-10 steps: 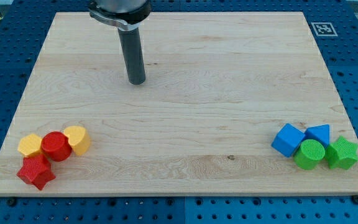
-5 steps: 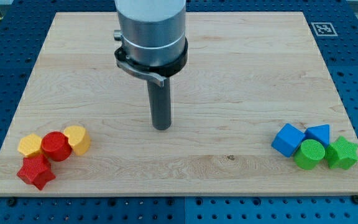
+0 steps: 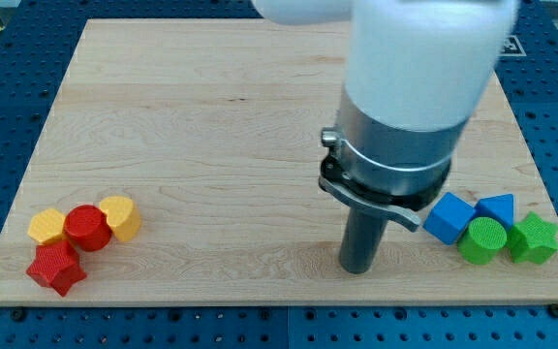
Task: Point your arm at green circle
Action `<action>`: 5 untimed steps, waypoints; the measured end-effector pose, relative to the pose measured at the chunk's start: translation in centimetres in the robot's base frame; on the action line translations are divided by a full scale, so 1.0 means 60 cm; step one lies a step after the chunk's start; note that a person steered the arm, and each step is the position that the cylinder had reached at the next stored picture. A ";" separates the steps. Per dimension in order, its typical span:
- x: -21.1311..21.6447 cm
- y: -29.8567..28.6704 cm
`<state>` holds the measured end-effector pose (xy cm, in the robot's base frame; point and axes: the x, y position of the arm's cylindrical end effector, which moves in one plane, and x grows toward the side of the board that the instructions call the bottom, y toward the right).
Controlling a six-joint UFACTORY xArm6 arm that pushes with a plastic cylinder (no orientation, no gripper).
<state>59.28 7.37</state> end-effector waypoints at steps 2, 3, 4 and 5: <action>0.002 0.065; 0.004 0.163; 0.009 0.182; 0.009 0.182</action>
